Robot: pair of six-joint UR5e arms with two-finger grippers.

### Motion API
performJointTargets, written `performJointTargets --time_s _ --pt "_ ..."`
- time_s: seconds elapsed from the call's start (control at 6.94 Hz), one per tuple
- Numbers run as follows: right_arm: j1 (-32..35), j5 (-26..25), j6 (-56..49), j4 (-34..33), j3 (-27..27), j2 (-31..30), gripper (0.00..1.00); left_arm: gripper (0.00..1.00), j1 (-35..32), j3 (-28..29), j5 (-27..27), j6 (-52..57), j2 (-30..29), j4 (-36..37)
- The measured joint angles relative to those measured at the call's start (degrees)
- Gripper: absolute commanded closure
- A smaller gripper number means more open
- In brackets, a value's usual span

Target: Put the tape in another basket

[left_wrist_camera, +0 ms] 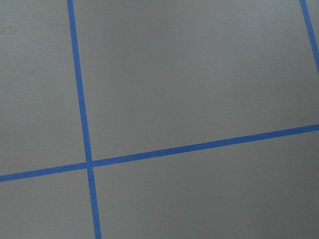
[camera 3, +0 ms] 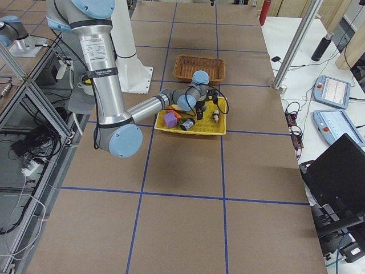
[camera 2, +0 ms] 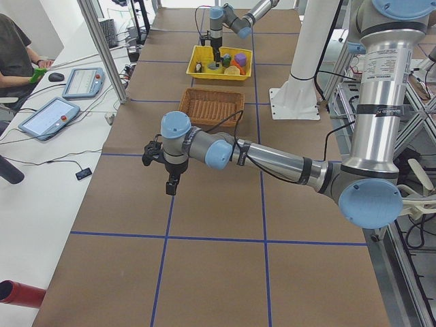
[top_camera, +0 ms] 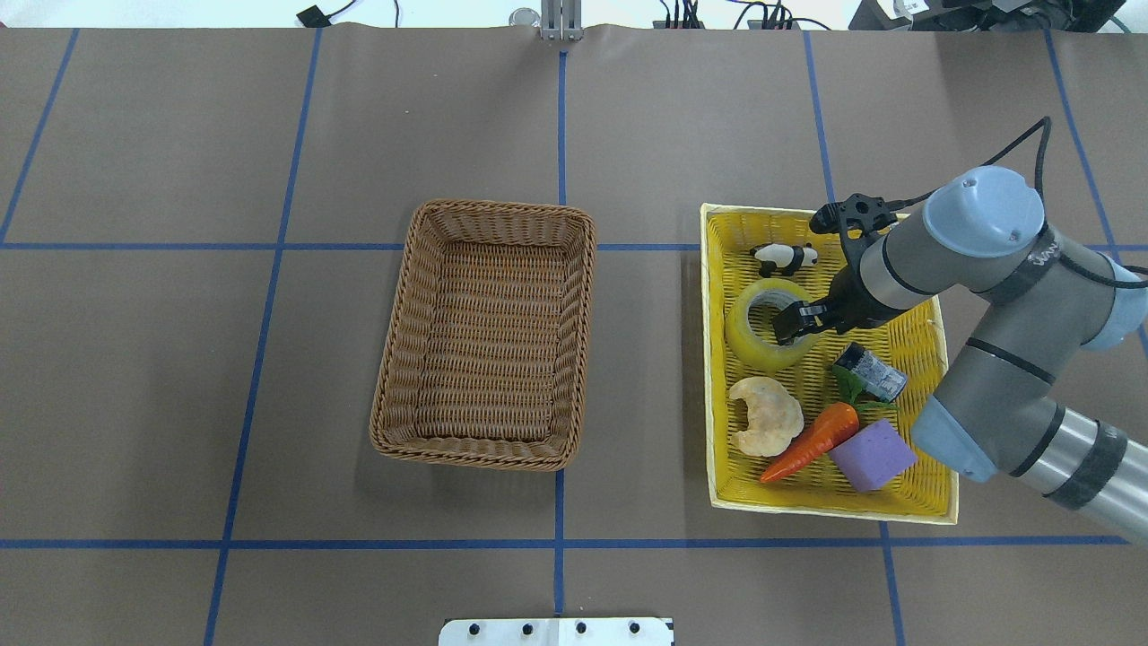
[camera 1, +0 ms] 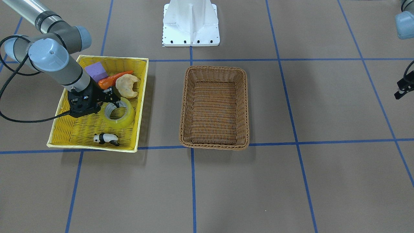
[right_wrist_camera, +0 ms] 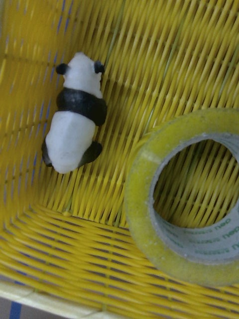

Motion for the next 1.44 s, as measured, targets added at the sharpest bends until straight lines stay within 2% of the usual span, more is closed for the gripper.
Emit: performJointTargets --time_s 0.72,1.01,1.15,1.44 --pt "3.3 2.5 -1.5 -0.4 0.8 0.6 1.00 0.02 0.0 -0.1 0.0 0.0 0.0 -0.1" --pt "6.9 7.4 1.2 -0.3 2.2 1.4 1.00 0.02 0.1 -0.6 -0.2 -1.0 -0.4 -0.3" --pt "8.4 10.5 4.6 0.0 2.6 2.6 1.00 0.02 0.6 -1.0 -0.8 -5.1 -0.9 -2.0" --pt "9.0 14.0 15.4 1.0 2.9 6.9 1.00 0.02 4.8 -0.9 -4.3 -23.1 -1.7 -14.4"
